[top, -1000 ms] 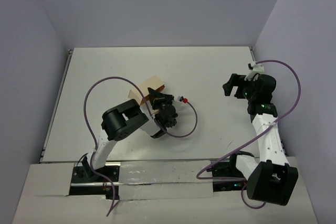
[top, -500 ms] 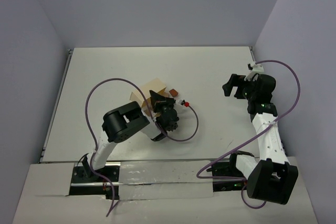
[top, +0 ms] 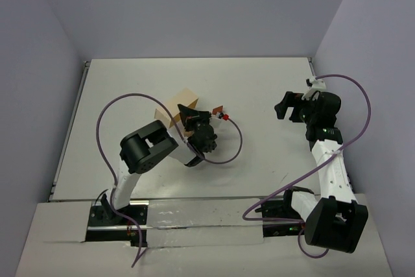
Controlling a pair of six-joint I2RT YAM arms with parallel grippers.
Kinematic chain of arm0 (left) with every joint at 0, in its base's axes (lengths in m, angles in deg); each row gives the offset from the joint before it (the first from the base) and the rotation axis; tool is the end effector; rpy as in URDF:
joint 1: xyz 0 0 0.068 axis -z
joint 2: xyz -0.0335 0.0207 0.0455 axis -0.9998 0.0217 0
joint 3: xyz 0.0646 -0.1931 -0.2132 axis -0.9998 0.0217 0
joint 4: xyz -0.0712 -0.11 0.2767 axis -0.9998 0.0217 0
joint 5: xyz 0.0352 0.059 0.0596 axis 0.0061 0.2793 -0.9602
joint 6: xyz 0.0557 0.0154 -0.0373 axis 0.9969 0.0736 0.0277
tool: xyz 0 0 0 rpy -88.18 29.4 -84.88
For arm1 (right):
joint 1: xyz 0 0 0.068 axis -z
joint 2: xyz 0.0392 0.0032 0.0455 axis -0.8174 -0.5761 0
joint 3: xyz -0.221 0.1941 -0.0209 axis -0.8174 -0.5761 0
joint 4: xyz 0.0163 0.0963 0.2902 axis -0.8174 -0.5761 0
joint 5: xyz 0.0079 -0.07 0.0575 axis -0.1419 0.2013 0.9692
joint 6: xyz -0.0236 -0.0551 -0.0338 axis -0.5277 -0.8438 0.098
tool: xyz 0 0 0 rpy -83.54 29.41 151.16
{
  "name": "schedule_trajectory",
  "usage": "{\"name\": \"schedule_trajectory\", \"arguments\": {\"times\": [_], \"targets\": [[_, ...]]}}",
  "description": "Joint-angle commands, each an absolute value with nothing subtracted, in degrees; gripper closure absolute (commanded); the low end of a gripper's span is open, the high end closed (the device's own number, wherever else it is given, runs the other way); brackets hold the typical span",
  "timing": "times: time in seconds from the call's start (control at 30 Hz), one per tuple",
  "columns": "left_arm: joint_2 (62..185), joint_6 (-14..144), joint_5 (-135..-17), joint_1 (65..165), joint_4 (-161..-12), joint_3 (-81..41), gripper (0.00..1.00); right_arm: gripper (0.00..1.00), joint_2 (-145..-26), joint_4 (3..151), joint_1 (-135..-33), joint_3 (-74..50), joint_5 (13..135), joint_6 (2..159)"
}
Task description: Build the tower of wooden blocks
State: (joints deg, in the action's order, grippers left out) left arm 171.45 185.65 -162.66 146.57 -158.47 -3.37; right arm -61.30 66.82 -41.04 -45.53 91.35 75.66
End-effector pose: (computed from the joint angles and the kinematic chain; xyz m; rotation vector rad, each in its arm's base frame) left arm 0.2745 -0.3338 0.1150 1.1907 1.3739 1.6357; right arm 0.2720 -0.0427 0.2825 0.0029 1.9889 0.3050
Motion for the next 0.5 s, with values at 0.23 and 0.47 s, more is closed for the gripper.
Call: {"name": "schedule_trajectory", "arguments": {"times": [0.23, 0.47], "targets": [[155.8, 169.9, -166.4, 143.5, -173.0, 0.9, 1.00, 0.00, -61.3, 67.4, -40.6, -43.8, 92.7, 76.1], [148.0, 81.0, -148.3, 140.7, -58.6, -17.1, 1.00, 0.00, -61.7, 67.1, -40.6, -43.8, 93.1, 76.0]]}}
